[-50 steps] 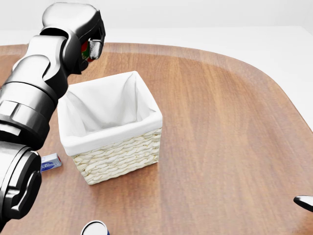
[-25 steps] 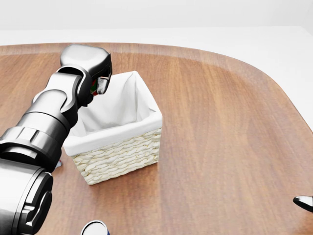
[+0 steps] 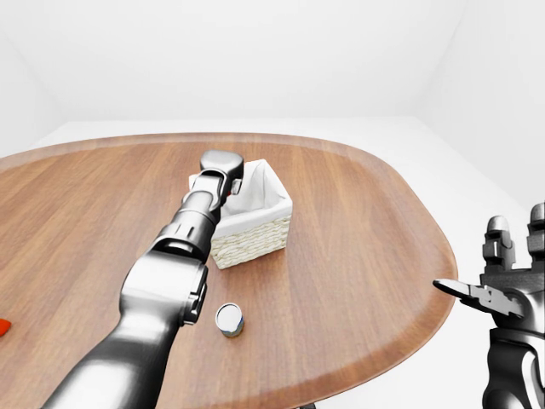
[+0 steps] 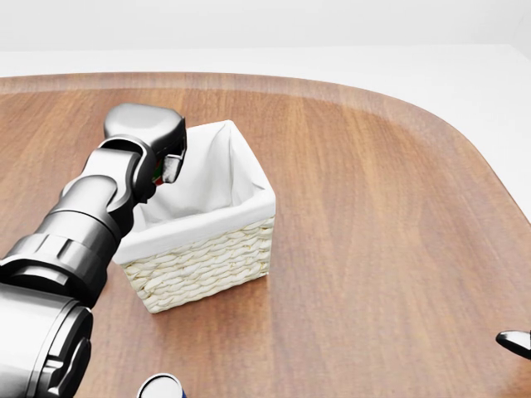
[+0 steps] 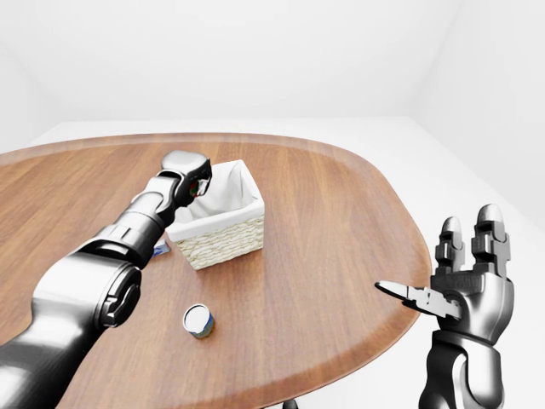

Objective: Pick up the tomato sauce, and put it in the basket.

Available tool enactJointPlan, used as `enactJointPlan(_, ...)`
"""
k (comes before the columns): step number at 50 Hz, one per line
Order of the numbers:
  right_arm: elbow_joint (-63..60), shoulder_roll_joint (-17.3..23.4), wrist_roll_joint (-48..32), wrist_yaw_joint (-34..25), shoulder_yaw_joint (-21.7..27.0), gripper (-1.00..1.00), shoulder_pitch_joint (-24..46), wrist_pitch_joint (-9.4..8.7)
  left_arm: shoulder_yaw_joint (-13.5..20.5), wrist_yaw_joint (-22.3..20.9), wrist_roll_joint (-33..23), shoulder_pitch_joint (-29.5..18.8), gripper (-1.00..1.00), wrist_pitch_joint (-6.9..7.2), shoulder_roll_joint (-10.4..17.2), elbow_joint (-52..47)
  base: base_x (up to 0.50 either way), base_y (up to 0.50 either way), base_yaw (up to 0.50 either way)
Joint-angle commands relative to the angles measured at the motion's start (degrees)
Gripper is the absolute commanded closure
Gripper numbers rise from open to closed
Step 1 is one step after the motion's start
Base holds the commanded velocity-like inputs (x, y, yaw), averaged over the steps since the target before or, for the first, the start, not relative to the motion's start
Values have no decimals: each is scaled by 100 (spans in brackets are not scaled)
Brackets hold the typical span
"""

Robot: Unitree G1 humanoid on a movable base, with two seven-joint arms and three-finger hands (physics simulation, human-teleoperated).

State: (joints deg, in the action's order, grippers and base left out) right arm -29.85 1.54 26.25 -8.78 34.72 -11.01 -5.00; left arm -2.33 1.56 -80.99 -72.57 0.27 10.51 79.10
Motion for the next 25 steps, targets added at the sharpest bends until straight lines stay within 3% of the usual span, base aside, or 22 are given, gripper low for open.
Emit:
enactJointPlan(1, 27, -2, -21, -1, -21, -100, 10, 0, -45, 167, 27, 78, 100, 73, -40, -33, 0, 0, 0)
enactJointPlan(7, 84, -2, -31, -18, -34, -100, 13, 0, -42, 190, 33, 71, 100, 41, -45, -34, 0, 0, 0)
enactJointPlan(10, 100, 4, -43, -10, -52, -100, 18, 0, 94, 208, 231, 20, 100, -87, -73, -48, 0, 0, 0)
enactJointPlan(24, 112, 16, -36, 5, -63, -100, 24, 0, -39, 261, 294, -16, 100, -112, -131, -54, 0, 0, 0)
enactJointPlan(25, 119, 14, -40, 0, -68, -100, 23, 0, -52, 279, 274, -9, -18, -101, -122, -52, 0, 0, 0)
